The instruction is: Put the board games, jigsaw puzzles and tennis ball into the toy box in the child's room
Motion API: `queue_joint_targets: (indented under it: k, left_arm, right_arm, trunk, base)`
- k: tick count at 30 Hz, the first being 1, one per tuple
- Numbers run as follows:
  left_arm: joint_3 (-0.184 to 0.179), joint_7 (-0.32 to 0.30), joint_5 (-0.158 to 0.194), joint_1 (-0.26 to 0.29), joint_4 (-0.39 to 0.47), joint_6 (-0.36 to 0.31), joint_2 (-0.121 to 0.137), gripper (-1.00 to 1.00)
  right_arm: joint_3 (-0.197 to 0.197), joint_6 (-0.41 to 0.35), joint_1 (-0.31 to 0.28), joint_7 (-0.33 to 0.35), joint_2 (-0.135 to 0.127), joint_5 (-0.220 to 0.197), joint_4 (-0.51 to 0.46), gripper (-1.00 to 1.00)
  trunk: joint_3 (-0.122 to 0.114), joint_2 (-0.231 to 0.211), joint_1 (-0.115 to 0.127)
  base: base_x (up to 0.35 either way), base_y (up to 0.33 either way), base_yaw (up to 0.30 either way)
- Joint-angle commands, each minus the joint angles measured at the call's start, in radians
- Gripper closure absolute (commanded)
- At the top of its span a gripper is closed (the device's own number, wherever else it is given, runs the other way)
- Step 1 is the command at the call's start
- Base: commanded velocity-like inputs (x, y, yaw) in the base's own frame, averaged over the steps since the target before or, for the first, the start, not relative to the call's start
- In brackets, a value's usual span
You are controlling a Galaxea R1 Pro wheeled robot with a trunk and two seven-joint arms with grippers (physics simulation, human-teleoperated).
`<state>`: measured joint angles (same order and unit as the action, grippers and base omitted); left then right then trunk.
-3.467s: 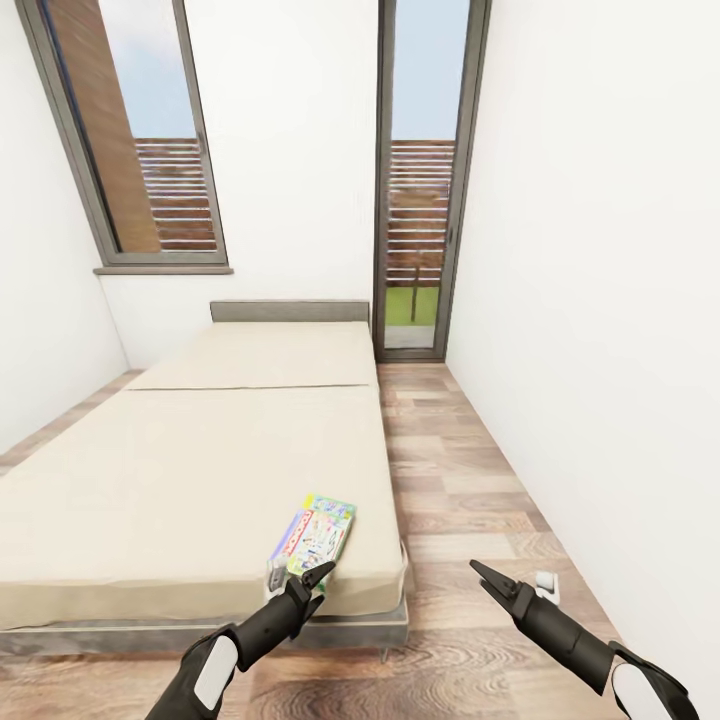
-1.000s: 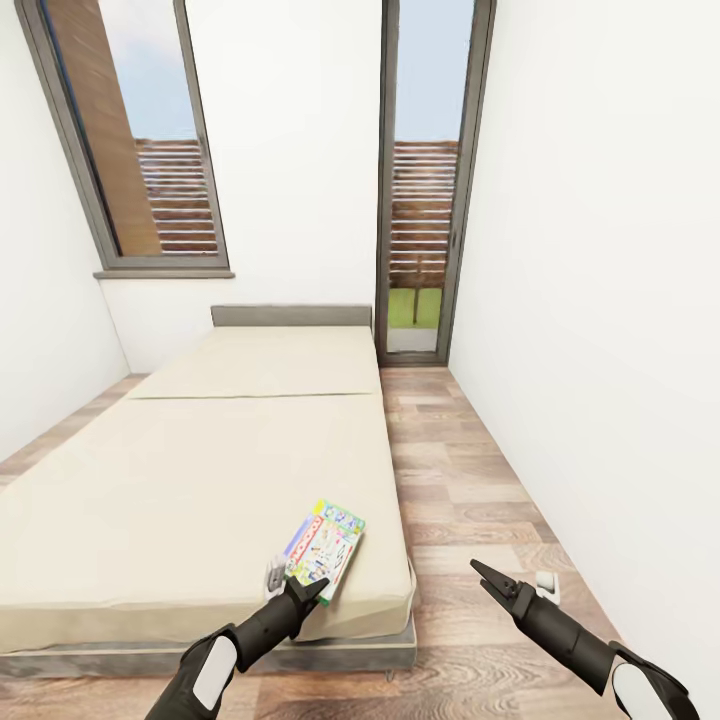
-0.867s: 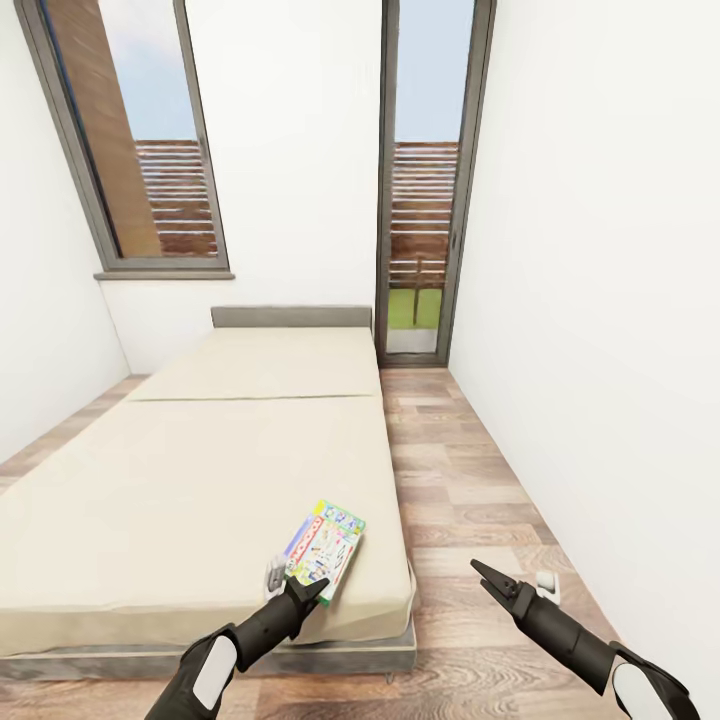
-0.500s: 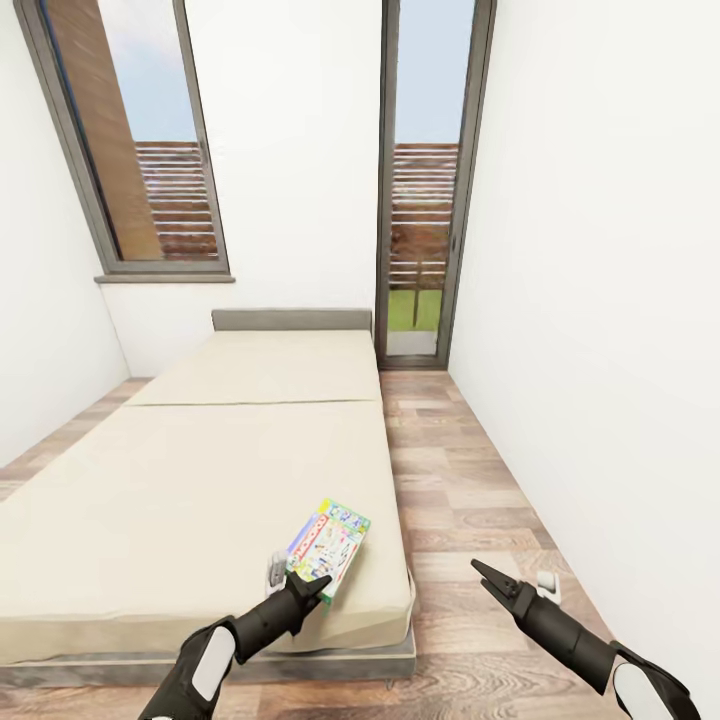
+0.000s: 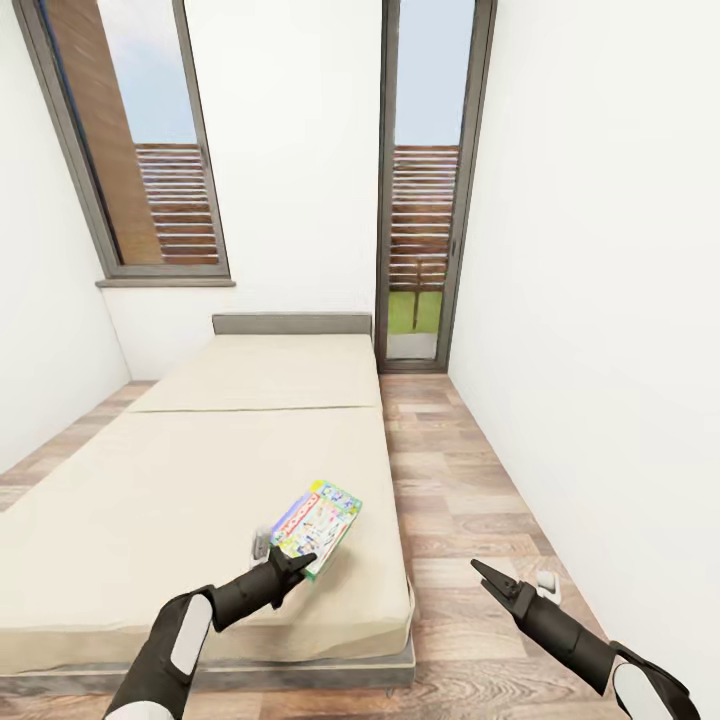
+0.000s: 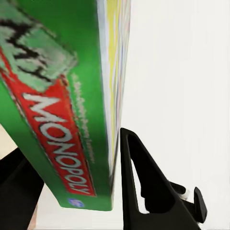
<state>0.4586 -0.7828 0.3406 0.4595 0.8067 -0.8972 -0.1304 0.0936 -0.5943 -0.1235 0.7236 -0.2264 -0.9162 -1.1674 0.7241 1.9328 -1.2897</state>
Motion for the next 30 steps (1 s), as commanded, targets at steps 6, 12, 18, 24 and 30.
queue_joint_targets:
  k: [6,12,18,24,30]
  left_arm:
    - [-0.059,-0.021,0.003,-0.004,0.169,-0.14,0.125,1.0]
    - [-0.106,-0.125,0.001,-0.01,0.211,-0.15,0.244,1.0]
    - [-0.177,-0.417,-0.002,-0.012,0.21,-0.15,0.445,1.0]
    - [-0.239,-0.67,-0.007,-0.016,0.206,-0.15,0.567,1.0]
    - [-0.256,-0.788,-0.027,-0.016,0.204,-0.15,0.67,1.0]
  right_arm:
    - [-0.003,-0.005,-0.001,-0.004,0.001,-0.006,0.0,-1.0]
    - [0.001,-0.004,0.0,-0.002,0.0,-0.006,0.0,-1.0]
    - [0.001,-0.002,-0.001,-0.005,0.0,-0.006,0.0,-1.0]
    - [0.0,0.0,-0.001,-0.01,0.001,-0.005,0.001,-1.0]
    - [0.001,-0.007,-0.001,-0.016,0.0,-0.006,-0.001,-1.0]
  trunk:
    - [-0.018,-0.042,0.023]
    - [-0.037,-0.084,0.046]
    - [-0.055,-0.126,0.069]
    - [-0.074,-0.168,0.092]
    - [-0.093,-0.21,0.115]
  base:
    - [0.0,0.0,0.0]
    - [0.0,0.0,0.0]
    - [0.0,0.0,0.0]
    - [0.0,0.0,0.0]
    - [0.0,0.0,0.0]
